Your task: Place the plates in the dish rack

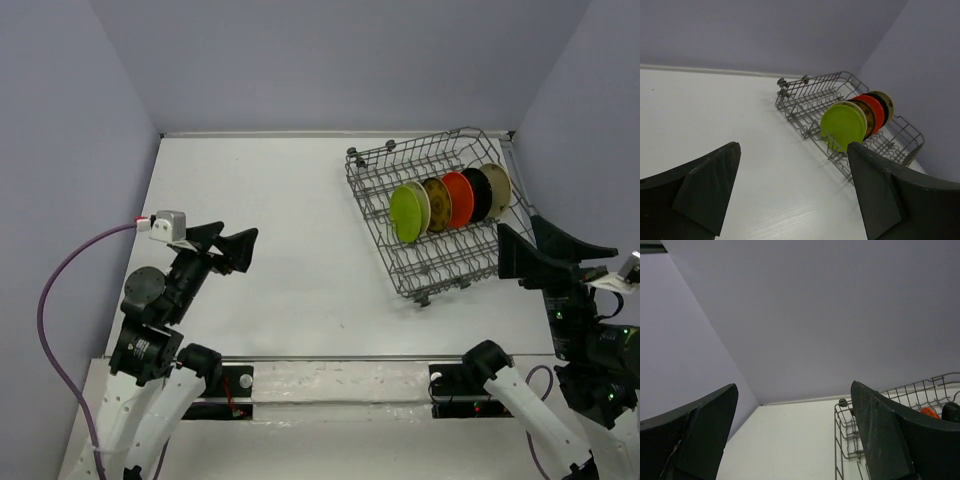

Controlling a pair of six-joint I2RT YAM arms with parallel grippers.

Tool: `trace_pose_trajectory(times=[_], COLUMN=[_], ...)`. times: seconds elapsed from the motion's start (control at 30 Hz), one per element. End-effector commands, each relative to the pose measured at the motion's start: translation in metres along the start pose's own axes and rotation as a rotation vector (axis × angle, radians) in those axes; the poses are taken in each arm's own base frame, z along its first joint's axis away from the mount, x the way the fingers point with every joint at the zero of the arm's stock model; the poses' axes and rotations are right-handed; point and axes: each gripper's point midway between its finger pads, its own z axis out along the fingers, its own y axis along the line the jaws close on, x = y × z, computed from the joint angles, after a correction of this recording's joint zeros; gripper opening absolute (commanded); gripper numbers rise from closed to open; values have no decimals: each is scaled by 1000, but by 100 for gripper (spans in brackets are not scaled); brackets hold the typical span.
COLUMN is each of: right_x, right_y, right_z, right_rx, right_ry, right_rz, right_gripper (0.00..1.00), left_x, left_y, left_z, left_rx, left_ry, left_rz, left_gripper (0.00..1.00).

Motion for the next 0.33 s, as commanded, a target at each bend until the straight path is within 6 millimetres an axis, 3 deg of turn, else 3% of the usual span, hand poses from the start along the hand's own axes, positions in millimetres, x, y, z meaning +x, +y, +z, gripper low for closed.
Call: trace_pose_trajectory(times=[0.0, 0.13, 0.3], right_x=[-18, -15, -4], right_y=[-5, -11, -15], right_z=[-19, -25, -23], right_rx=[19, 43, 57], right_ry=[-50, -26, 10], right_rz=[10, -4, -27], right_gripper=[100, 100, 100], left_x=[-74, -101, -97], left_y=[-47, -73, -74], left_z=[-14, -30, -30], left_rx=[160, 271, 278], left_ry=[-180, -261, -240], left_rz=[-27, -55, -70], left_gripper=[99, 99, 99])
